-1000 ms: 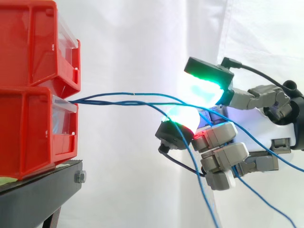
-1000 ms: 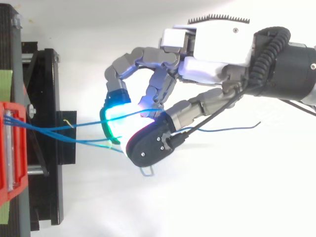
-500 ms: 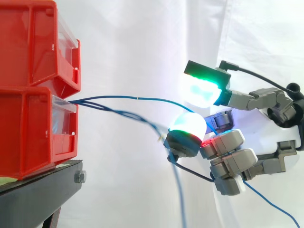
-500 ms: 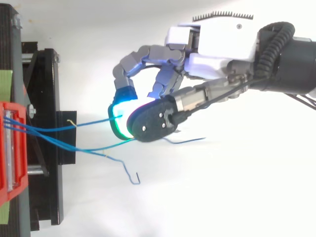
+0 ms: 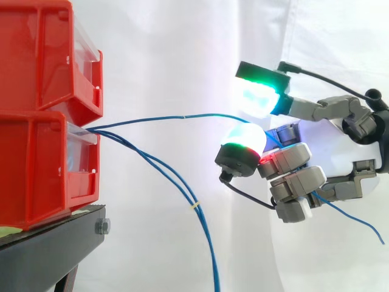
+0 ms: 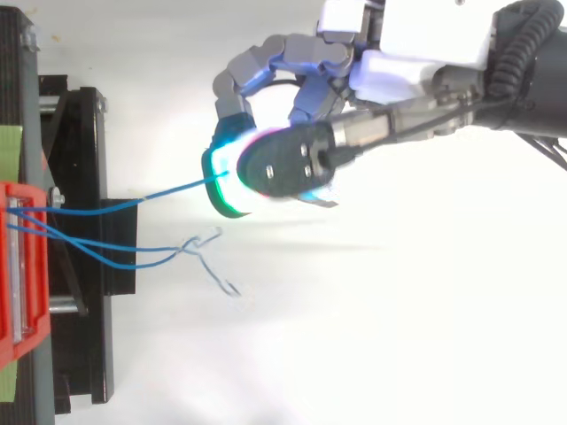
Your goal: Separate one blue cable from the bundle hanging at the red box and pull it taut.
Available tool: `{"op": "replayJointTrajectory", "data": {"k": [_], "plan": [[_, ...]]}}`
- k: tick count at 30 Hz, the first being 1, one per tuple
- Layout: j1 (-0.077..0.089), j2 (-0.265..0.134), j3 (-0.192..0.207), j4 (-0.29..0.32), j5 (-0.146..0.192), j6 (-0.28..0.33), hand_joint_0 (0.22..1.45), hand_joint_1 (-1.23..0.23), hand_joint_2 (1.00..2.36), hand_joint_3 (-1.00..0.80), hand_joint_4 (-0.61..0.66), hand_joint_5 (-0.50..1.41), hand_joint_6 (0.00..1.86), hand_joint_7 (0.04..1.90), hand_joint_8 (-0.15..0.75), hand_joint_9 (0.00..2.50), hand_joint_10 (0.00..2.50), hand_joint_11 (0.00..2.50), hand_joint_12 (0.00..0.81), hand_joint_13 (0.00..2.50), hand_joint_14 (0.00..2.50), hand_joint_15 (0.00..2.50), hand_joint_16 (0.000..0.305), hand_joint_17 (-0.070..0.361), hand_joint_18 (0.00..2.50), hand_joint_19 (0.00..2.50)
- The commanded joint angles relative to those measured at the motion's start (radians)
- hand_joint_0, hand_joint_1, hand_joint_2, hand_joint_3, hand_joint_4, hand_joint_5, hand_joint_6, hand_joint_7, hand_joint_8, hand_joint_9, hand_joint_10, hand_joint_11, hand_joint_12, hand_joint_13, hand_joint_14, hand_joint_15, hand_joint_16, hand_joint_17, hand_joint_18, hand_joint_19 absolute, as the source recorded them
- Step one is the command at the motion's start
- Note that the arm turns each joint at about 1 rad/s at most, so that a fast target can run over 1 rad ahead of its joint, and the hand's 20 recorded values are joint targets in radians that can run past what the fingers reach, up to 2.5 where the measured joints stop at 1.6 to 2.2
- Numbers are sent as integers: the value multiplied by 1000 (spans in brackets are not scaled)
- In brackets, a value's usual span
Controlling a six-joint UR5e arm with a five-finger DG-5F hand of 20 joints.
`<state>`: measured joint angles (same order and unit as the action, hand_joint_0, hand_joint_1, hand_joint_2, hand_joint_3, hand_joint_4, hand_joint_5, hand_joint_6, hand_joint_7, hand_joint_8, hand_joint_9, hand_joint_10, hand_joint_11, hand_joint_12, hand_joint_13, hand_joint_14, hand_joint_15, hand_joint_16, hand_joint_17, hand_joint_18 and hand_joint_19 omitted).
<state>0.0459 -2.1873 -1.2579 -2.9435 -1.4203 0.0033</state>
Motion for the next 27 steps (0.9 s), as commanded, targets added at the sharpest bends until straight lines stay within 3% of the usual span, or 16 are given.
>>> {"op": "replayJointTrajectory", "data": {"k": [1, 7, 12, 22, 27], "plan": [[-1, 1, 0, 0, 4, -2, 590, -359, 1000, -500, 105, -155, 800, 1243, 238, 1161, 11, 1619, 302, 1200, 10, 1740, 40, 90, 905, 977], [-1, 0, 0, 3, 6, -2, 576, -600, 1016, -253, 101, -152, 798, 1346, 242, 1150, 10, 1657, 302, 1195, 12, 1737, 41, 93, 920, 968], [-1, 0, -1, 20, 7, -2, 580, -716, 1018, -147, 108, -161, 824, 1371, 271, 1142, 6, 1635, 331, 1203, 9, 1718, 46, 103, 951, 941], [2, 0, 0, 24, 7, -2, 600, -756, 1017, -173, 89, -185, 862, 1285, 247, 1076, 8, 1637, 311, 1163, 11, 1723, 43, 98, 915, 944], [2, 0, -1, 24, 9, -2, 619, -787, 1017, -208, 50, -192, 859, 1335, 242, 1049, 10, 1626, 305, 1144, 12, 1718, 42, 94, 893, 937]]}}
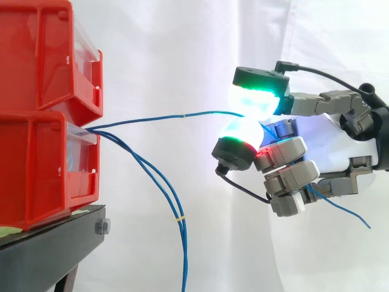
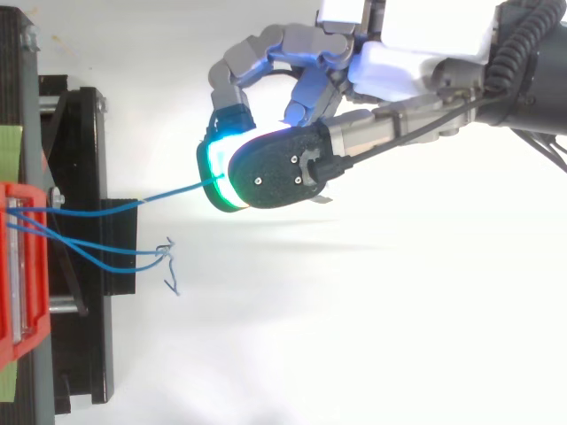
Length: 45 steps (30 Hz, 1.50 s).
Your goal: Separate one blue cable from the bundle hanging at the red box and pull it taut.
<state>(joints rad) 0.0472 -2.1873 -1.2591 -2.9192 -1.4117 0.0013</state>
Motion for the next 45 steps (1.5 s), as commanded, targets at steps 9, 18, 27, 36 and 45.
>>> {"op": "replayJointTrajectory", "data": {"k": [9, 18, 27, 36, 45], "plan": [[3, 0, 0, 0, 4, 16, 667, -795, 1020, -147, -66, -216, 894, 1473, 235, 1027, 10, 1619, 297, 1128, 14, 1694, 41, 93, 888, 918], [3, 0, 0, -1, 4, 32, 729, -747, 1006, -425, 51, -242, 893, 1397, 247, 954, 8, 1578, 302, 1088, 16, 1626, 41, 93, 848, 895], [3, 0, 0, 0, 2, 32, 737, -728, 1003, -450, 45, -247, 893, 1395, 247, 946, 8, 1582, 302, 1090, 17, 1611, 41, 91, 844, 895], [6, 0, 0, -9, 2, 22, 734, -730, 1004, -434, 34, -246, 893, 1395, 253, 1002, 5, 1659, 298, 1115, 16, 1611, 40, 90, 854, 893], [6, 0, 0, -11, 0, 13, 742, -729, 1005, -431, 30, -247, 895, 1365, 253, 942, 728, 1726, 275, 1114, 459, 1884, 32, 72, 916, 942]]}}
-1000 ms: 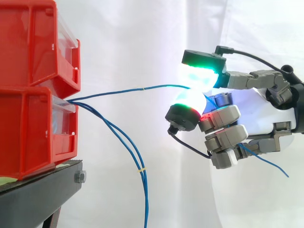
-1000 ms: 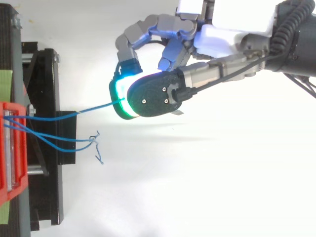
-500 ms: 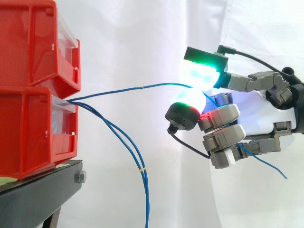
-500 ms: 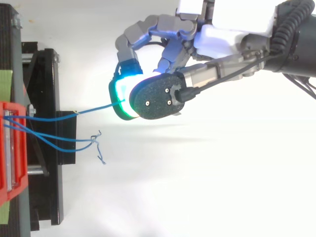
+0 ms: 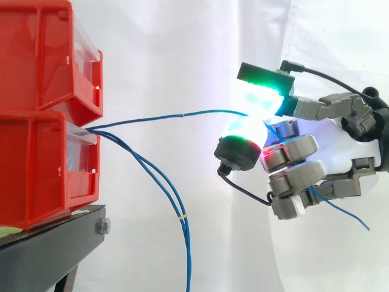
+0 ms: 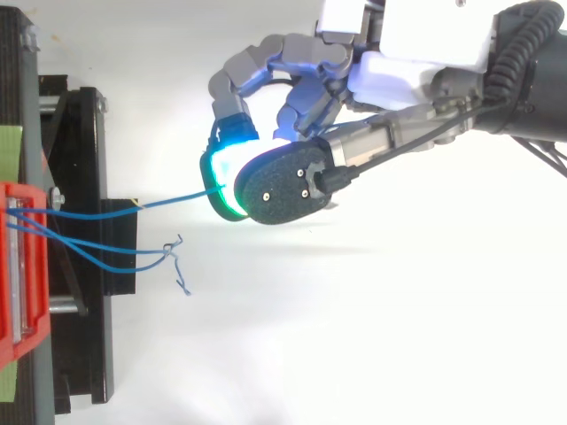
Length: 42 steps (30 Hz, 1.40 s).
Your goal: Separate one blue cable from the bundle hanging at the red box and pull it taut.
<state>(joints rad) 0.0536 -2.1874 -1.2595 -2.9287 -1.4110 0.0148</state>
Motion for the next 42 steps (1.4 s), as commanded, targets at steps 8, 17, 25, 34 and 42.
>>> {"op": "replayJointTrajectory", "data": {"k": [8, 17, 25, 34, 42], "plan": [[0, 0, 0, -1, 0, -1, 751, -730, 1006, -423, 35, -247, 896, 1349, 259, 877, 1130, 1603, 274, 920, 1458, 1796, 27, 61, 1020, 1221], [0, 1, 0, -1, 0, -1, 763, -729, 1007, -404, 17, -245, 896, 1343, 266, 765, 1924, 1590, 299, 755, 2324, 1792, 22, 50, 1209, 1643], [0, 1, 0, -1, 0, -1, 777, -736, 1009, -391, 22, -242, 895, 1329, 281, 748, 2153, 1572, 311, 693, 2500, 1809, 22, 50, 1260, 1817], [0, 0, 0, -1, 0, -1, 777, -740, 1010, -371, 23, -239, 891, 1358, 281, 765, 2123, 1579, 317, 693, 2500, 1794, 23, 52, 1273, 1811], [0, 0, 0, -1, 0, -1, 776, -742, 1012, -357, 26, -237, 891, 1374, 283, 774, 2132, 1560, 324, 709, 2500, 1800, 24, 53, 1284, 1820]]}}
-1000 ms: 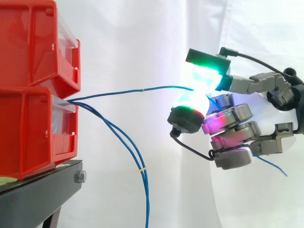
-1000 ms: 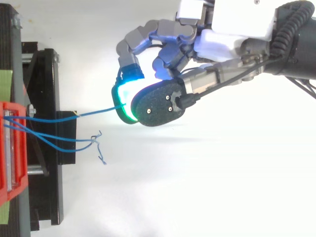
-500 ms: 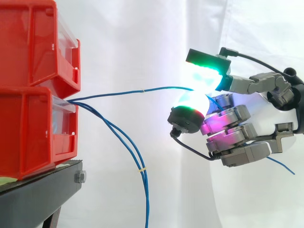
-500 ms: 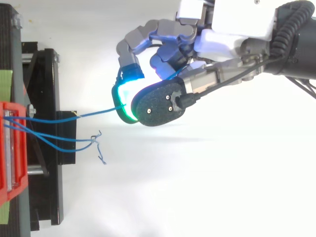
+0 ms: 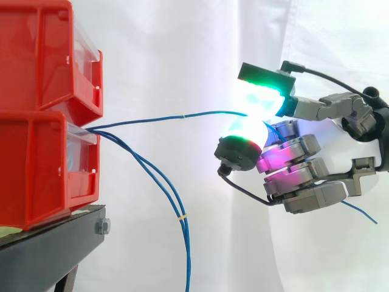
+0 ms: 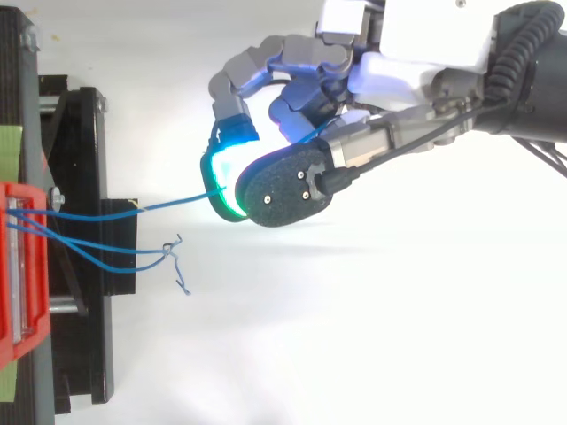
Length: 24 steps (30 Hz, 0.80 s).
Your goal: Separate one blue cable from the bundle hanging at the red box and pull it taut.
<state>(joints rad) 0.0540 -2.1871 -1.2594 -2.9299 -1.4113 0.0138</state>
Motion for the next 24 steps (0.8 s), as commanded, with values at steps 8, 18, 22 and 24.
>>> {"op": "replayJointTrajectory", "data": {"k": [8, 18, 22, 24], "plan": [[0, 1, -1, 0, 0, 0, 778, -741, 1012, -354, 29, -236, 890, 1383, 283, 775, 2137, 1563, 325, 713, 2500, 1811, 24, 54, 1291, 1819], [0, 1, 0, 0, 0, 0, 779, -745, 1012, -355, 28, -236, 889, 1383, 291, 788, 2101, 1594, 330, 727, 2500, 1808, 24, 54, 1302, 1815], [1, 0, 0, 0, 0, 0, 778, -748, 1012, -351, 27, -235, 888, 1383, 292, 793, 2095, 1591, 329, 729, 2500, 1823, 24, 54, 1305, 1815], [0, 0, 0, 0, 0, 0, 778, -748, 1011, -351, 31, -234, 887, 1384, 292, 796, 2085, 1601, 329, 736, 2500, 1806, 24, 54, 1306, 1814]]}}
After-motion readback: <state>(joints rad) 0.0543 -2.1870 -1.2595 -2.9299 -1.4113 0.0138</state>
